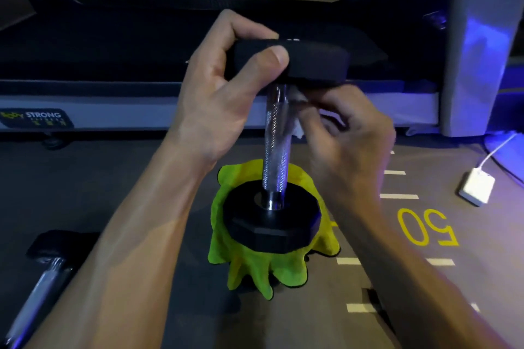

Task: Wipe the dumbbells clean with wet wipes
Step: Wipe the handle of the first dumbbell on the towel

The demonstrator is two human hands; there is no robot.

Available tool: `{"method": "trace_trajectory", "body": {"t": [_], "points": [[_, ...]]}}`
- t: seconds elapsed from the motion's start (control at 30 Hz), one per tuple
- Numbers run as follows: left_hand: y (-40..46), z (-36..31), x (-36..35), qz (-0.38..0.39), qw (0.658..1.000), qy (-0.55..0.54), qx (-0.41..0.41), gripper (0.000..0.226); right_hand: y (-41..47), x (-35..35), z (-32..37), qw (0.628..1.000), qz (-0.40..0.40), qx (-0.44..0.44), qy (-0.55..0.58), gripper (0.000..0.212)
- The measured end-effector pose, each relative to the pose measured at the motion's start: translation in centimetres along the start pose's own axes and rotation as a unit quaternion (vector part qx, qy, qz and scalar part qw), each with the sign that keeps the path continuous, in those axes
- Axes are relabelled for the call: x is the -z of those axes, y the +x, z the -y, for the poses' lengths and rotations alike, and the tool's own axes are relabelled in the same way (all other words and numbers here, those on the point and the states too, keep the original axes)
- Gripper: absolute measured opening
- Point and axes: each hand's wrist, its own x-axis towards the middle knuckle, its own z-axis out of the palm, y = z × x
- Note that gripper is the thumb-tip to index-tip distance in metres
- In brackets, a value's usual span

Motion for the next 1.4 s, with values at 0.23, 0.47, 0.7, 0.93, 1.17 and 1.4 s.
{"method": "trace_trajectory", "body": {"t": [0.23,0.47,0.7,0.93,1.17,1.4], "points": [[0.0,0.1,0.5,-0.007,1.0,0.005,0.001,0.017,-2.0,0.4,1.1,0.983,0.071,0.105,-0.132,0.021],[0.4,0.0,0.7,-0.009,1.0,0.006,0.009,0.018,-4.1,2.6,1.3,0.937,0.26,0.122,-0.2,0.035],[0.0,-0.5,-0.1,-0.005,1.0,0.02,-0.009,0.025,-3.3,2.0,5.5,0.84,0.469,0.043,-0.268,0.015],[0.2,-0.5,0.5,0.006,1.0,0.018,0.006,0.018,-2.4,3.8,2.6,0.856,0.453,-0.016,-0.25,0.025],[0.3,-0.3,0.2,-0.005,1.0,0.011,0.007,0.016,-2.9,4.1,2.2,0.87,0.44,-0.009,-0.222,0.024],[0.4,-0.1,0.3,0.0,1.0,-0.011,0.015,0.014,-1.5,4.8,-0.8,0.887,0.405,0.004,-0.223,0.022]]}}
